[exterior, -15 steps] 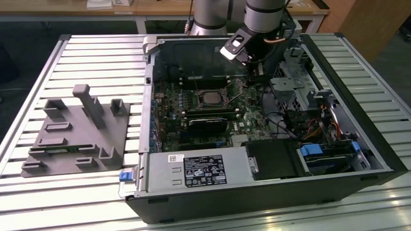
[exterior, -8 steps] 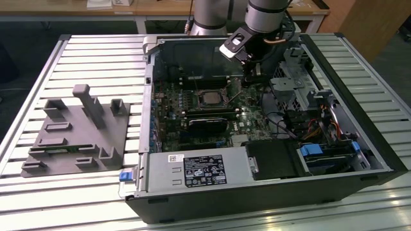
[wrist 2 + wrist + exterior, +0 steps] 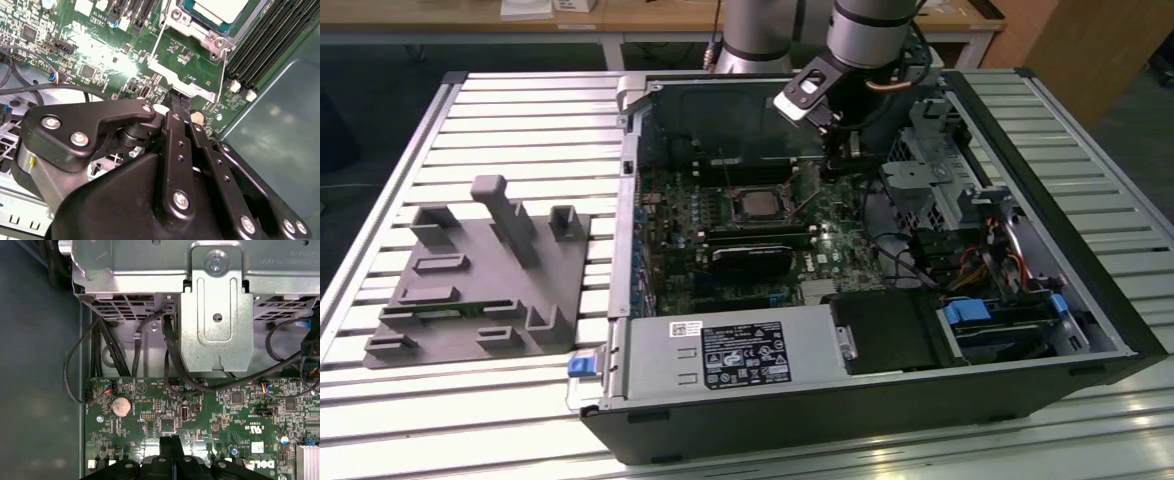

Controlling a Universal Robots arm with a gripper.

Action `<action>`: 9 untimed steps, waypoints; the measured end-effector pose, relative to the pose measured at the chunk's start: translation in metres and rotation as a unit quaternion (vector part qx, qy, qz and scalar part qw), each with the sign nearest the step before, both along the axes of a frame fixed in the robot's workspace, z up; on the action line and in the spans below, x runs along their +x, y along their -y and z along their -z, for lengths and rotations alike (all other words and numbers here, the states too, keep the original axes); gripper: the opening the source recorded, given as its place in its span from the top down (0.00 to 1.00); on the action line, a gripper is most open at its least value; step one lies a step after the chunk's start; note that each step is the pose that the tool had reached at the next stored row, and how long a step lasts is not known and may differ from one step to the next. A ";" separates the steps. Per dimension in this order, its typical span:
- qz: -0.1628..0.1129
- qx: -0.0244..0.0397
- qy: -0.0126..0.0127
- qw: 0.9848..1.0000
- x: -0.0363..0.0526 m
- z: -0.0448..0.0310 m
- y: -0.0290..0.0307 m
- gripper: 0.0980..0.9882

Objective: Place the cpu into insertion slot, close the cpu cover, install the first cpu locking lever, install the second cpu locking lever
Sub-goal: 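Close the cpu cover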

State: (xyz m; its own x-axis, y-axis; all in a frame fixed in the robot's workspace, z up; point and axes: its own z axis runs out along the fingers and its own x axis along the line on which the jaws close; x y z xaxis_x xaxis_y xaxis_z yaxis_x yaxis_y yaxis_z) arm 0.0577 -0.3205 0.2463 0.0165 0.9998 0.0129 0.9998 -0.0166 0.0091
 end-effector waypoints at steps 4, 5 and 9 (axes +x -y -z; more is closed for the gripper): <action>0.000 0.000 0.000 1.000 -0.0064 -0.0001 0.0000 0.99; 0.000 0.000 0.000 1.000 -0.0084 -0.0001 0.0000 0.99; 0.000 0.000 0.001 1.000 -0.0164 -0.0001 0.0001 0.99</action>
State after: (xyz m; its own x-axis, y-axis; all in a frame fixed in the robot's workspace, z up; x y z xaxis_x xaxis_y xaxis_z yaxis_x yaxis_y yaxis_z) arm 0.0413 -0.3206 0.2464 0.0165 0.9998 0.0128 0.9998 -0.0167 0.0109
